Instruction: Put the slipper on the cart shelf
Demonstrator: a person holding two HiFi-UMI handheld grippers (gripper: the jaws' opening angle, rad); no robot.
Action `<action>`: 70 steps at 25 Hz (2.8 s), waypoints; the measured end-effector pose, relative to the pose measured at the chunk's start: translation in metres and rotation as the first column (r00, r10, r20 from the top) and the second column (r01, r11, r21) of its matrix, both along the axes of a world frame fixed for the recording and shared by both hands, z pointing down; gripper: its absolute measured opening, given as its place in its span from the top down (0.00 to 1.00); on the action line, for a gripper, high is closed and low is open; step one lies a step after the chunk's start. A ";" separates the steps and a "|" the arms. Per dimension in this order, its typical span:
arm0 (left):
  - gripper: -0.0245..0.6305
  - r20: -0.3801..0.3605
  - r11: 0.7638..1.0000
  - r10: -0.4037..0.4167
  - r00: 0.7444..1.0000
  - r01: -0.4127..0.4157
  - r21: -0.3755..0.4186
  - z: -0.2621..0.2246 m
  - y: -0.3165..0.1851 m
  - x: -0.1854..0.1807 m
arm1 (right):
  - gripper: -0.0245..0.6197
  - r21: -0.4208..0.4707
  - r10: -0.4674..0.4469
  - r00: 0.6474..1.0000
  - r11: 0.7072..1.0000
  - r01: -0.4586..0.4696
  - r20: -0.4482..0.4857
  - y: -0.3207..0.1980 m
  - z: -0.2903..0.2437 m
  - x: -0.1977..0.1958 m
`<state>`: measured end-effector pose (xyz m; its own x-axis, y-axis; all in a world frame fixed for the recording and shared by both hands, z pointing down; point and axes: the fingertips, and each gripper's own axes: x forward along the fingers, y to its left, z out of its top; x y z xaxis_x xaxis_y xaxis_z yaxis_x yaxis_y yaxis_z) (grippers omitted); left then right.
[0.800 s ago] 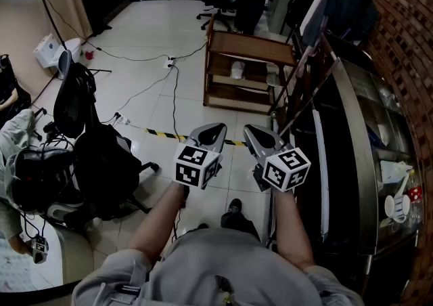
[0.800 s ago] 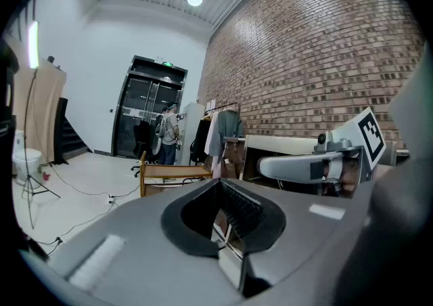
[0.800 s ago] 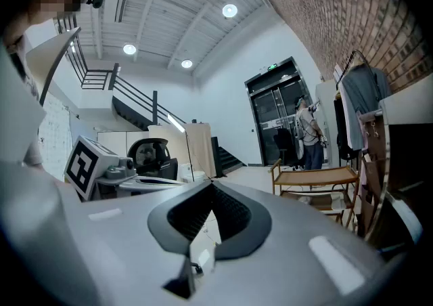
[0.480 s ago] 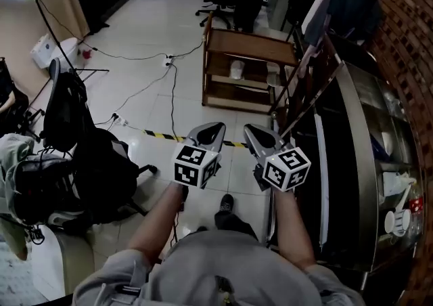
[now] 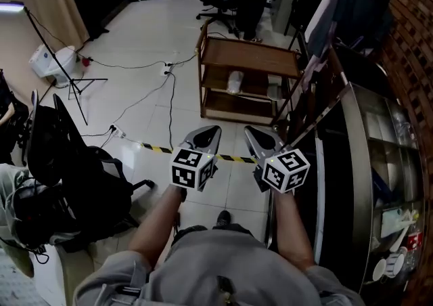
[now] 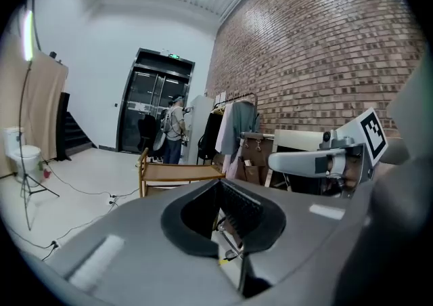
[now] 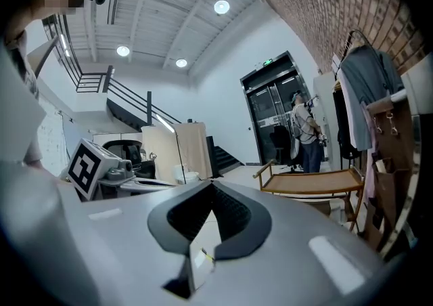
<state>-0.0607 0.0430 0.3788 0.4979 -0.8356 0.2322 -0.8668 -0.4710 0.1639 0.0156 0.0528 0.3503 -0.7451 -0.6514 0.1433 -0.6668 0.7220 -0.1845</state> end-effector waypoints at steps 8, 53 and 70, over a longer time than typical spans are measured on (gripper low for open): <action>0.95 -0.012 0.999 -0.017 1.000 0.017 -0.027 0.011 -0.071 0.011 | 0.96 -0.011 -0.005 1.000 1.000 0.005 -0.009 -0.072 0.011 0.012; 0.95 -0.053 0.919 0.079 0.995 -0.093 -0.384 0.368 -0.477 -0.008 | 0.53 -0.568 0.323 0.924 0.730 -0.380 -0.204 -0.532 0.472 0.020; 0.95 -0.034 0.891 0.085 0.996 -0.091 -0.444 0.413 -0.464 -0.006 | 0.70 -0.673 0.370 0.922 0.653 -0.346 -0.115 -0.569 0.534 0.009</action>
